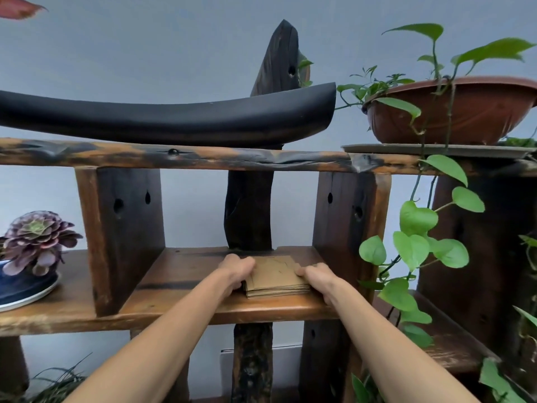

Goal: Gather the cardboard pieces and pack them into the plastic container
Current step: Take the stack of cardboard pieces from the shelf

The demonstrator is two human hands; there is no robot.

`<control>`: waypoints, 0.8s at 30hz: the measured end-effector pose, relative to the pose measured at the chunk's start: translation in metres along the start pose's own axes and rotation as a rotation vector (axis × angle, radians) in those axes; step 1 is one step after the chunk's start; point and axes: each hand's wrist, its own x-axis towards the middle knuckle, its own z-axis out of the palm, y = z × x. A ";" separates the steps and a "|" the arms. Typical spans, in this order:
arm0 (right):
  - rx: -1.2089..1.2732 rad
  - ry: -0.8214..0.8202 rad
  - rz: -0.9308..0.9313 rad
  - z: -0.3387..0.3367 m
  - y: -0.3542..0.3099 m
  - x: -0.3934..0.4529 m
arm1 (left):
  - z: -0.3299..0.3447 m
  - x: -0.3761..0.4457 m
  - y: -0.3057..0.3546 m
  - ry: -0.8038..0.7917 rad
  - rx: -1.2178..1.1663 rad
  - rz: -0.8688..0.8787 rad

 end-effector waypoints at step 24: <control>0.283 -0.147 -0.134 -0.014 0.015 -0.009 | 0.002 -0.017 0.000 -0.102 -0.531 0.225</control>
